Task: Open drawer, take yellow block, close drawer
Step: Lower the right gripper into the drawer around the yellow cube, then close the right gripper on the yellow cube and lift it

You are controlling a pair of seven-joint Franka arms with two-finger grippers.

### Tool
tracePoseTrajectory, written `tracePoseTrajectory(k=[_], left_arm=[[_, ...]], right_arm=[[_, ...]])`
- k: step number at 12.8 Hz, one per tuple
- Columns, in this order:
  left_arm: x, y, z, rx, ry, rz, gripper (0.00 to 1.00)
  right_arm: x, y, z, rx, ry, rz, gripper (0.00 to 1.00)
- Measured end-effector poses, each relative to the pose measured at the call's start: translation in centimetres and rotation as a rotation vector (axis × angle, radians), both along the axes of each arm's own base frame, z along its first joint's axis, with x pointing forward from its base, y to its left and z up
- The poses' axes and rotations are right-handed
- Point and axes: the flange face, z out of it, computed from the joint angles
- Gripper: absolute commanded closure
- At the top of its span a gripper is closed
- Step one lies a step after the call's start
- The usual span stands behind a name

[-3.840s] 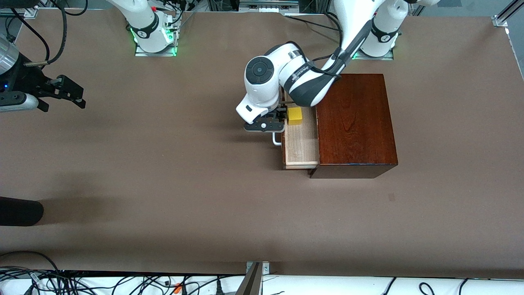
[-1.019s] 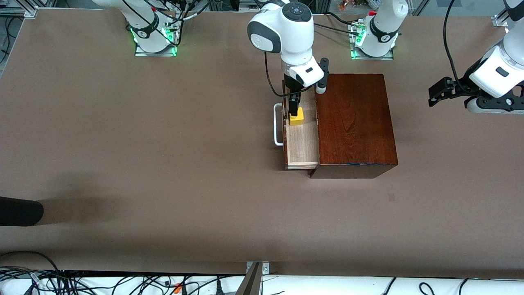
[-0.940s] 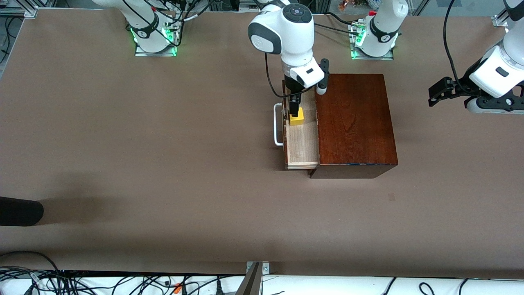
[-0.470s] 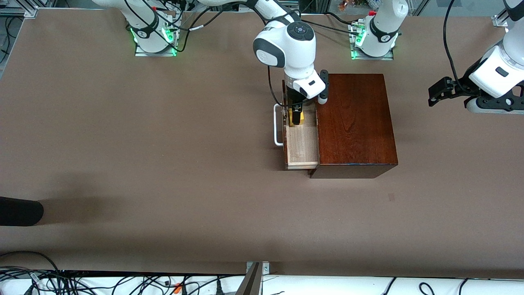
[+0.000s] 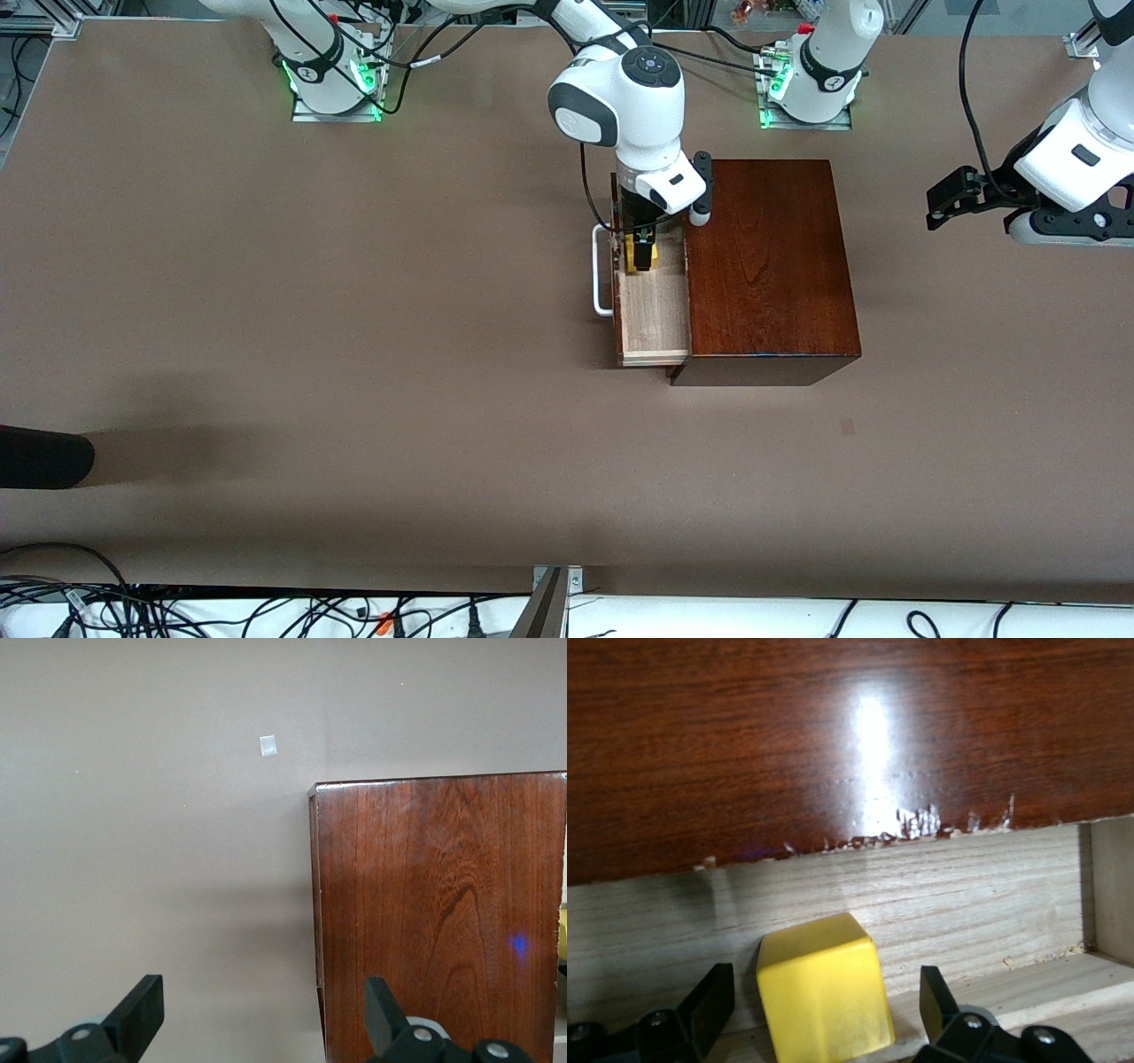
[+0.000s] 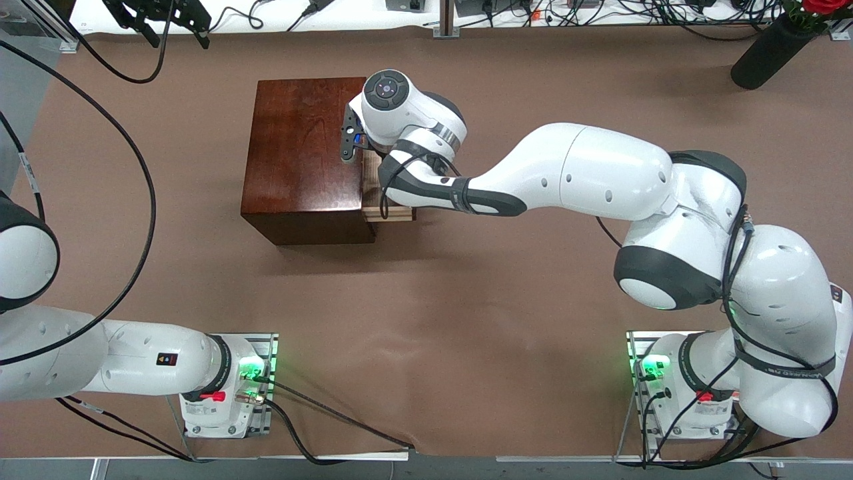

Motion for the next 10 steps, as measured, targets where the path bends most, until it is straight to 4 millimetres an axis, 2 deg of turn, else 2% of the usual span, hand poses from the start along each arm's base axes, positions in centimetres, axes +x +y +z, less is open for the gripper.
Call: tracePoseTrajectory(k=[3,5,8,9,10], left_arm=[[0.00,0.00,0.00,0.000,0.000,0.000,0.00],[0.00,0.00,0.00,0.000,0.000,0.000,0.00],[-0.04,0.00,-0.03,0.000,0.003,0.000,0.00],[-0.06,0.00,-0.05,0.000,0.005,0.000,0.00],[-0.09,0.00,-0.06,0.000,0.008,0.000,0.00]], right_arm=[[0.05,-0.02,0.03,-0.003,-0.005,0.003,0.21],[0.08,-0.06,0.02,-0.008,-0.009,0.005,0.30],[0.10,-0.08,0.00,-0.010,-0.009,0.005,0.37],[0.11,-0.09,0.01,-0.010,-0.009,0.005,0.41],[0.11,-0.09,0.00,-0.010,-0.009,0.005,0.57]])
